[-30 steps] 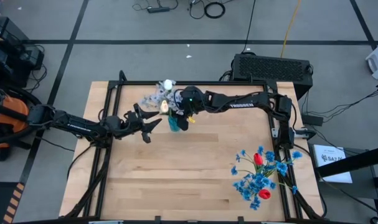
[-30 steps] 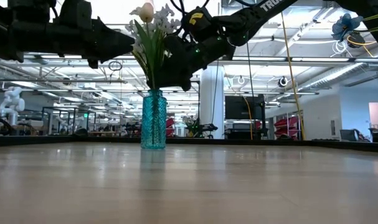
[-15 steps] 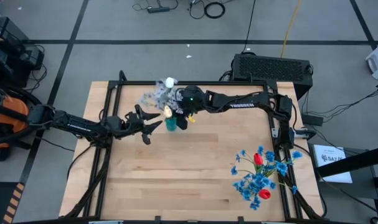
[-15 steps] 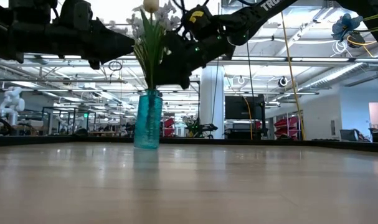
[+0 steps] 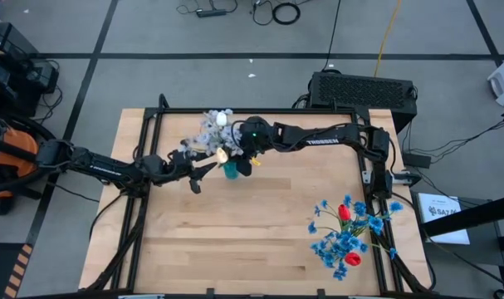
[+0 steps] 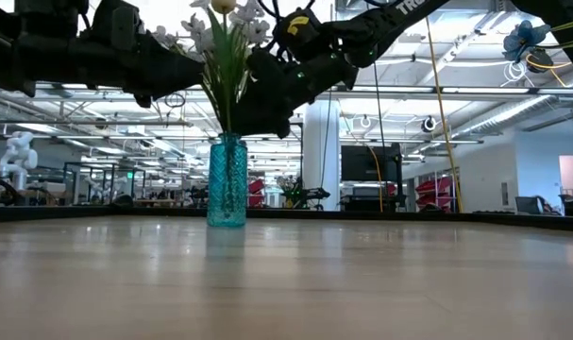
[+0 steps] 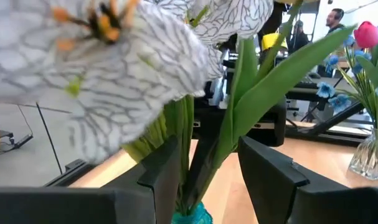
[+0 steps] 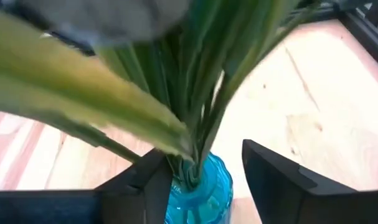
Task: Sort flowers into vase by color
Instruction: Put the orange tulip into the blue transparent vase
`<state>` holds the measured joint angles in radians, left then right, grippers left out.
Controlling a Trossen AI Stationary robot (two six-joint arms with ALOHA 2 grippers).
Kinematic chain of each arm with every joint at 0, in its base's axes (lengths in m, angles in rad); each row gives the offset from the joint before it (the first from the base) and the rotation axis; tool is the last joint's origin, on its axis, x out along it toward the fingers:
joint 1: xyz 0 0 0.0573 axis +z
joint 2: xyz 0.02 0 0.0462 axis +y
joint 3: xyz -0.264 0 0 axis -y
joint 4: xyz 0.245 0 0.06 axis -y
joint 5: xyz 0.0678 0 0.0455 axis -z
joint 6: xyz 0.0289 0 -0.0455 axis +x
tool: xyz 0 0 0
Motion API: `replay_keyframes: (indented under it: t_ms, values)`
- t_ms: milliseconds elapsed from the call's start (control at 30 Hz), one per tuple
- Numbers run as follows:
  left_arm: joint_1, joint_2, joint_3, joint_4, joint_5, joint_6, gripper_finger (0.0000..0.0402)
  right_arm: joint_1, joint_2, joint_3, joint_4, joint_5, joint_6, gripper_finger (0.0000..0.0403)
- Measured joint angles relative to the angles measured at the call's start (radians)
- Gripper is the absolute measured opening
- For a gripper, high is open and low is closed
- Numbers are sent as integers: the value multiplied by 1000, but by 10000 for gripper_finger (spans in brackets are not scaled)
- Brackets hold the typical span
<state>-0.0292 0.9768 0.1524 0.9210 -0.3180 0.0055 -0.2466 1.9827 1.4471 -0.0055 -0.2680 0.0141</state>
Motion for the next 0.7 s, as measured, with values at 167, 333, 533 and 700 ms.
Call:
replay_keyframes:
  t_ms: [167,333,533,700]
  values:
    - [0,0,0,0,0,0,169,-4,-21,0,-7,4,3,202]
    - [0,0,0,-18,0,0,169,-9,-56,0,-96,11,-91,212]
    - [0,0,0,-22,0,0,169,-9,-88,0,-143,14,-111,211]
    - [-1,0,0,-17,13,0,169,-10,-96,0,-165,35,-118,211]
